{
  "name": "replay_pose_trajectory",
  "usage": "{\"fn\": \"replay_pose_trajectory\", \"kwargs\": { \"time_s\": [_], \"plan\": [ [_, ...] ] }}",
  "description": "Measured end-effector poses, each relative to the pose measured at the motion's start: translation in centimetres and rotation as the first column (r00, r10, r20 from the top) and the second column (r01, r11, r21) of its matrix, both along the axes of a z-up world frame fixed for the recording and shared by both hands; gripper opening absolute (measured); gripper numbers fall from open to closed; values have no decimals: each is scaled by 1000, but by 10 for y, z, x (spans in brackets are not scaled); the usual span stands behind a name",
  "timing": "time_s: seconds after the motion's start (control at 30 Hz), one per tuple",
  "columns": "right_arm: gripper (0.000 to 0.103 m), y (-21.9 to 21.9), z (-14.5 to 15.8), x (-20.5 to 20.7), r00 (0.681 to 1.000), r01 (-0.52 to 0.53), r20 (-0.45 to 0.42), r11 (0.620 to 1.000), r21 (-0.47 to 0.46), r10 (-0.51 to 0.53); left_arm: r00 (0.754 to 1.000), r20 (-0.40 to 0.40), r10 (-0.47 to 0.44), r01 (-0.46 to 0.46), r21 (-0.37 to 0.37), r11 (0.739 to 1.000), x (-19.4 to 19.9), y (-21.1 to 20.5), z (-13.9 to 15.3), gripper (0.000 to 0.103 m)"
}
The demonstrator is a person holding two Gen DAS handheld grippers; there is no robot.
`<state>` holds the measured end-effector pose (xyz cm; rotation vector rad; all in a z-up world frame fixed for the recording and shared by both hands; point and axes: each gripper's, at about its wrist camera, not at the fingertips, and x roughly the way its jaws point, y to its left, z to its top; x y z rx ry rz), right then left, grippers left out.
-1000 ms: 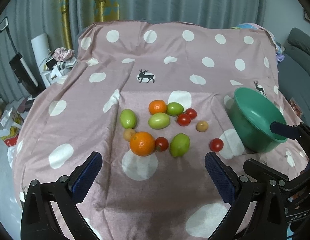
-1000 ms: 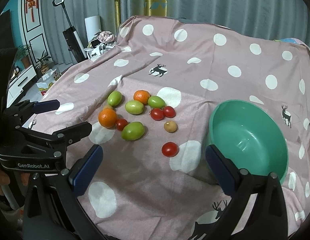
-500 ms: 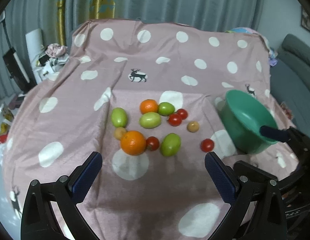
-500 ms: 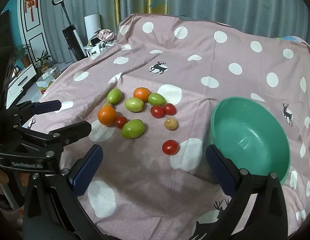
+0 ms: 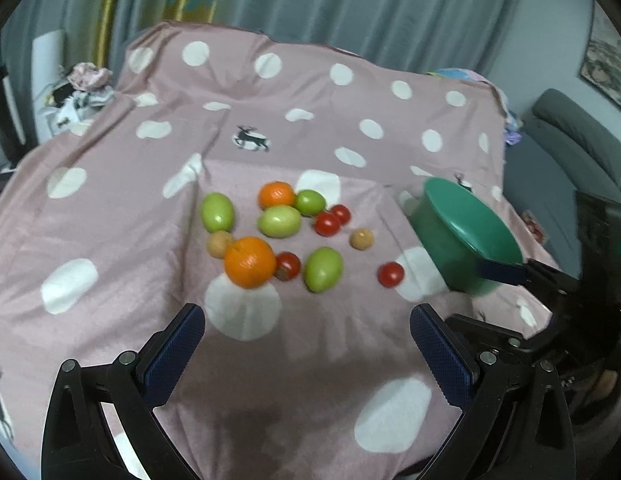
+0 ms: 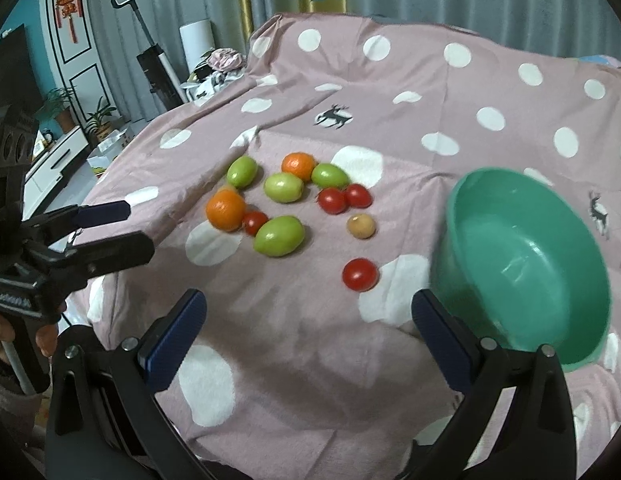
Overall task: Organize fruits
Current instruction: 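Grasp an orange with the left tool while the right tool grasps another orange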
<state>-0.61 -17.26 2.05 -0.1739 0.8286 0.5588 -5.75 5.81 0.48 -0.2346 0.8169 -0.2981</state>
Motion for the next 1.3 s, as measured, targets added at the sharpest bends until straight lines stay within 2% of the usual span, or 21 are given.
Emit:
{"fn": "replay_pose_trajectory", "kwargs": {
  "time_s": [0.13, 0.33, 0.5, 0.6, 0.73, 0.77, 0.87, 0.93, 1.0, 1.1, 1.17, 1.2, 1.3],
  "plan": [
    [103, 7, -11, 2, 998, -45, -41, 999, 25, 46, 1000, -23, -6, 5, -30, 1000, 4, 4, -7, 102],
    [101, 14, -17, 6, 994, -84, -58, 994, 64, 87, 999, -40, 2, -6, -90, 996, 12, 12, -14, 102],
    [95, 12, -23, 16, 991, -87, -95, 991, 103, 97, 997, -76, 31, -40, -115, 993, 22, 18, -24, 102],
    [94, 8, -22, 24, 990, -73, -112, 988, 134, 88, 995, -80, 64, -71, -83, 994, 32, 19, -24, 102],
    [94, -3, -18, 42, 983, -14, -174, 971, 238, 57, 992, -68, 104, -99, 74, 992, 47, 13, -23, 102],
    [94, -4, -17, 47, 982, -2, -184, 967, 255, 51, 992, -69, 104, -98, 85, 992, 51, 13, -25, 101],
    [93, 3, -12, 59, 979, 8, -196, 961, 278, 49, 990, -93, 105, -97, 81, 992, 66, 15, -33, 99],
    [91, 9, -11, 68, 977, 9, -208, 956, 294, 55, 987, -111, 113, -103, 91, 990, 75, 15, -37, 88],
    [90, 17, -10, 81, 972, 15, -226, 952, 306, 57, 985, -132, 114, -103, 90, 991, 82, 15, -42, 82],
    [88, 29, -9, 101, 966, 23, -252, 948, 318, 61, 981, -141, 132, -114, 130, 985, 89, 14, -47, 82],
    [83, 37, -14, 119, 956, 33, -286, 941, 337, 69, 979, -146, 139, -118, 145, 982, 96, 14, -50, 79],
    [80, 40, -18, 126, 949, 43, -307, 939, 341, 68, 979, -153, 137, -114, 146, 983, 98, 14, -52, 73],
    [76, 51, -31, 149, 922, 76, -380, 929, 363, 73, 978, -171, 121, -99, 131, 986, 104, 13, -56, 65]
  ]
}}
